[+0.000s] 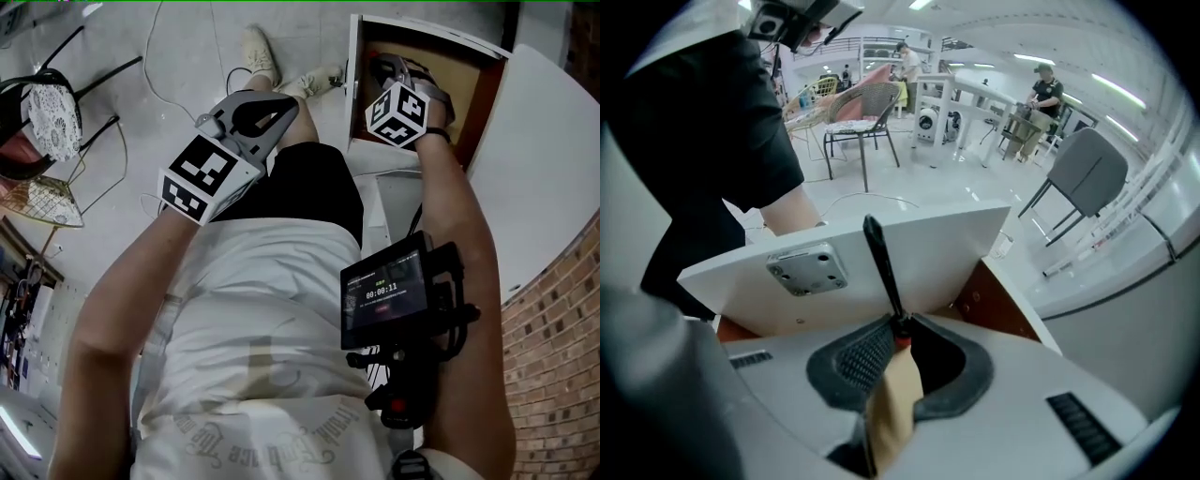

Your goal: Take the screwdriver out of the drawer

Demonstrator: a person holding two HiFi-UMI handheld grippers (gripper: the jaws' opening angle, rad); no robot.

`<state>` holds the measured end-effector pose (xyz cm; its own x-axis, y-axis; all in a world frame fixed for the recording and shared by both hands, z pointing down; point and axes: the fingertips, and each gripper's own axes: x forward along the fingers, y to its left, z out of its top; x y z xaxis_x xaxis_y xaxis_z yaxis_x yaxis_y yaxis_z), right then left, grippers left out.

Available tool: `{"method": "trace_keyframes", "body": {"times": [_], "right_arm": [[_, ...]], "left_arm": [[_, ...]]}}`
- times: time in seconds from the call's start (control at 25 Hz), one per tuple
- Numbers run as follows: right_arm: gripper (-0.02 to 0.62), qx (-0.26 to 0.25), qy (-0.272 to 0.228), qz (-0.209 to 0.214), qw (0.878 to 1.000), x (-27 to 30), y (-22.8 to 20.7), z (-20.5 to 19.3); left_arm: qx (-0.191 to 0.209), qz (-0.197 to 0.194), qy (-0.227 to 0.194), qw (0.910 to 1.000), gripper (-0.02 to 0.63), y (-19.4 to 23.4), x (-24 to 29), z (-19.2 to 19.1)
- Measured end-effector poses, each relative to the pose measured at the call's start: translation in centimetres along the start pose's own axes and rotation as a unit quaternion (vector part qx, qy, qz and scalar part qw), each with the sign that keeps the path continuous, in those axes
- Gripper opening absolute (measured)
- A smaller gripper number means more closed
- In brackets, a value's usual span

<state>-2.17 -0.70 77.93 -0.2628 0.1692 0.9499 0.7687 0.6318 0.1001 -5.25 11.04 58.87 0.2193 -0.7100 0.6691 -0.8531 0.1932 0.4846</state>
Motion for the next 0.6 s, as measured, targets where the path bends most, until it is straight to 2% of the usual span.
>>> {"method": "trace_keyframes", "body": {"times": [0.32, 0.6], "right_arm": [[0.069, 0.073, -0.029, -0.032, 0.996, -5.0, -1.1, 0.0], [0.067, 0.136, -0.033, -0.029, 0.990, -4.3, -1.5, -0.8]], "left_arm": [[0.043, -0.002, -0.009, 0.9990, 0.023, -3.5, -0.4, 2.4], [0.055, -0.019, 0.012, 0.9982, 0.023, -2.6, 1.6, 2.7]]}}
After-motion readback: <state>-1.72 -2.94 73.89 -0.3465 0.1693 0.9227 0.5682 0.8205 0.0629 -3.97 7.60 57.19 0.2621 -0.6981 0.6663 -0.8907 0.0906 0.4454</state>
